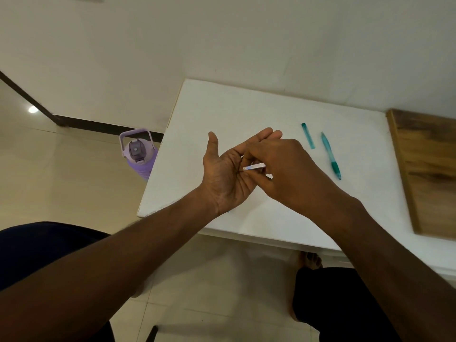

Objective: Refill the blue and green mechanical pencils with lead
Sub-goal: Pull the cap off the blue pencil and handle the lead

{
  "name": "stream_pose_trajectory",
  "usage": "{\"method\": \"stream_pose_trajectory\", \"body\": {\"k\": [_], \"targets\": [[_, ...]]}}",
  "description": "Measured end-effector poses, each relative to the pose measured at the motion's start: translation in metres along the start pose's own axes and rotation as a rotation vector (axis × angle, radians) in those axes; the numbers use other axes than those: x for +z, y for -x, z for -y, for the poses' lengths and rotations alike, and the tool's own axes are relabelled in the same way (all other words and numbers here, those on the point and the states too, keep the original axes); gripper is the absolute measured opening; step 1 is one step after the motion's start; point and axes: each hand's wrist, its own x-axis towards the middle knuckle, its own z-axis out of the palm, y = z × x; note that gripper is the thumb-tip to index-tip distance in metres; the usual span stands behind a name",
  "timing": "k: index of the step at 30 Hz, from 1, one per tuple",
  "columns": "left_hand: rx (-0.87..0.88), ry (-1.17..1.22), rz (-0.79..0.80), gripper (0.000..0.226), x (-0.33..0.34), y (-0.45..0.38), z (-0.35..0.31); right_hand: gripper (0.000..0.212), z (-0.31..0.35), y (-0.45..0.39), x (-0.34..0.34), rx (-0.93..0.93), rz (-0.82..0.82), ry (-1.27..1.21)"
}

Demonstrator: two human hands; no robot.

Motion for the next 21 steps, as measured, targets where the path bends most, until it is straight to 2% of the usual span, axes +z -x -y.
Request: {"method": "stream_pose_trajectory", "body": {"k": [4, 8, 13, 21], "targets": [[-0.001, -0.021, -0.013, 0.111, -0.001, -0.001, 0.0, 0.019, -0.001, 0.003, 0.0, -0.016, -0.031, -0.032], [0.013, 0.003, -0.005, 0.111, 0.002, -0.002, -0.003, 0.014, -0.007, 0.006, 0.004, -0.034, -0.15, -0.142], [0.03, 0.052, 0.014, 0.112, 0.01, -0.003, -0.012, 0.017, -0.013, 0.008, 0.009, 0.005, -0.286, -0.303], [0.023, 0.038, -0.025, 0.11, 0.017, -0.001, -0.02, 0.02, -0.017, 0.005, 0.014, 0.048, -0.322, -0.383]]}}
